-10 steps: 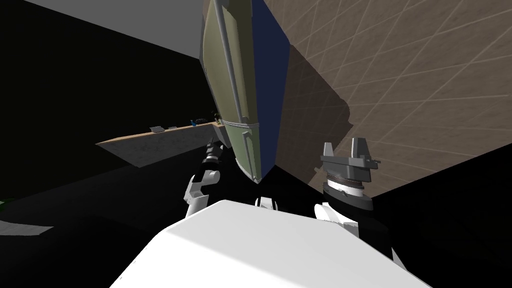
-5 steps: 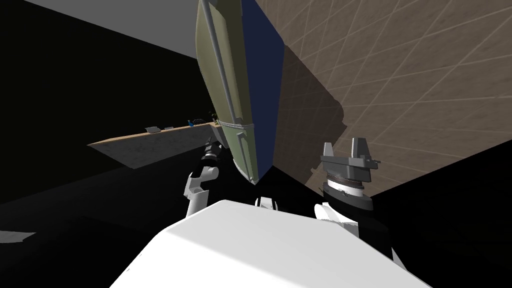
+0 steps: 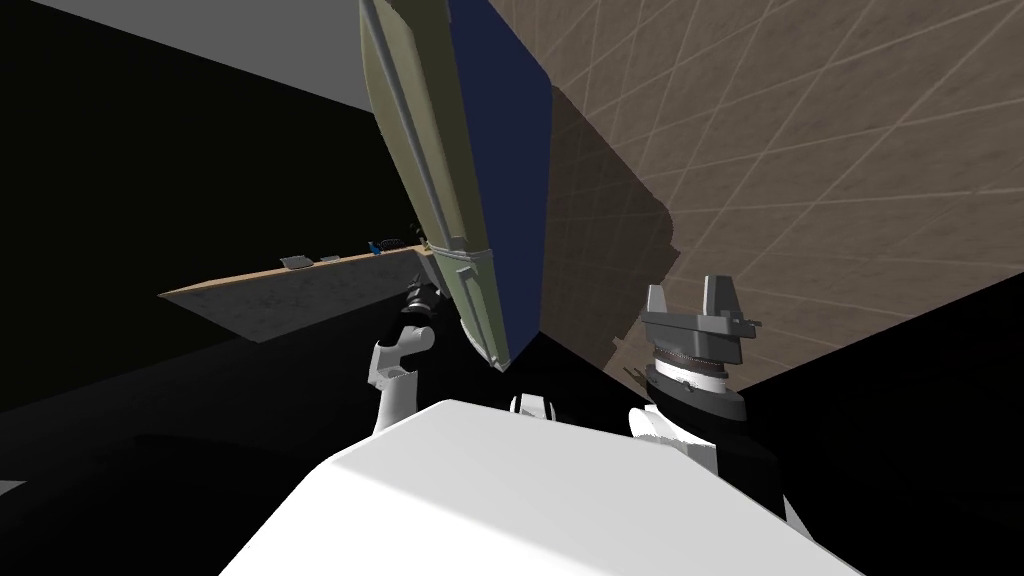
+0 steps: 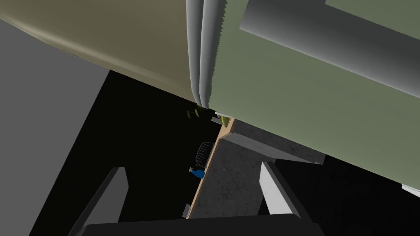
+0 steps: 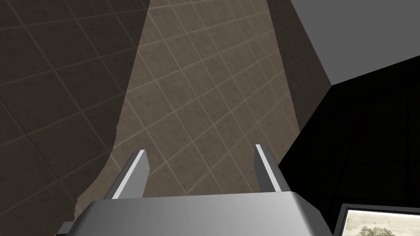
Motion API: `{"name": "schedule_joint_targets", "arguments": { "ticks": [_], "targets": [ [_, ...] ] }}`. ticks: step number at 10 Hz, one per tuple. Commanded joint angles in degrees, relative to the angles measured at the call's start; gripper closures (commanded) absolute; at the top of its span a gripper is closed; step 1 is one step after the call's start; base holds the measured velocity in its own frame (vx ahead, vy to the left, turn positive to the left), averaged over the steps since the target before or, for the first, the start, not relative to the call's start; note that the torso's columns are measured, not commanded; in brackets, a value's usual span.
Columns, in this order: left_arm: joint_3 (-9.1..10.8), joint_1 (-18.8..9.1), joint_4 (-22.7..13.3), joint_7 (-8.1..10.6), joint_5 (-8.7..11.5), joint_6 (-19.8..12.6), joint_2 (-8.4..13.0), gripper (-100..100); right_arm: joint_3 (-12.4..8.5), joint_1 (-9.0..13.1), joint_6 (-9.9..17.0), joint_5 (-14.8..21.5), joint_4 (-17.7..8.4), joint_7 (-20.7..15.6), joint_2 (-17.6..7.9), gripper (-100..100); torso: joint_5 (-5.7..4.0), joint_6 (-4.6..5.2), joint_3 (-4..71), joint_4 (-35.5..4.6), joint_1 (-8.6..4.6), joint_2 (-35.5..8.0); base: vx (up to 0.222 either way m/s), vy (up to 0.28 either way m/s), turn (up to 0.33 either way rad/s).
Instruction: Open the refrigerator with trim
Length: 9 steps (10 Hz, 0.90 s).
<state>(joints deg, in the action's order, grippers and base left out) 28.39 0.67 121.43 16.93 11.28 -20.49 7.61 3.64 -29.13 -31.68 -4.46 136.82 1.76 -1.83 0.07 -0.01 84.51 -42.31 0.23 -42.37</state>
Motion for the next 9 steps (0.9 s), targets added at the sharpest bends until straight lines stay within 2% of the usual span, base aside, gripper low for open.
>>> {"name": "schedule_joint_targets", "arguments": {
  "ticks": [1, 3, 4, 9],
  "targets": [
    [1.77, -1.85, -0.46, 0.61, 0.30, -3.37, -0.08, -100, 0.00, 0.00, 0.00, 0.00, 0.00, 0.00, 0.00, 0, -0.05, 0.01, 0.01, 0.01, -0.21, 0.02, 0.037, -0.094, -0.007],
    [4.00, -4.32, -1.24, 1.34, 0.66, -6.84, -0.34, -100, 0.00, 0.00, 0.00, 0.00, 0.00, 0.00, 0.00, 0, -0.06, 0.01, 0.06, 0.03, -0.20, 0.09, 0.046, -0.112, -0.023],
    [4.00, -4.32, -1.24, 1.34, 0.66, -7.36, -0.34, -100, 0.00, 0.00, 0.00, 0.00, 0.00, 0.00, 0.01, 0, -0.11, 0.02, 0.08, 0.04, -0.37, 0.13, 0.039, -0.099, -0.006],
    [8.50, -9.32, -2.90, 2.80, 1.38, -15.44, -1.85, -100, 0.01, 0.00, 0.00, 0.00, 0.00, 0.00, 0.01, 0, -0.11, 0.01, 0.03, 0.01, -0.34, 0.04, 0.056, -0.117, -0.022]
  ]
}}
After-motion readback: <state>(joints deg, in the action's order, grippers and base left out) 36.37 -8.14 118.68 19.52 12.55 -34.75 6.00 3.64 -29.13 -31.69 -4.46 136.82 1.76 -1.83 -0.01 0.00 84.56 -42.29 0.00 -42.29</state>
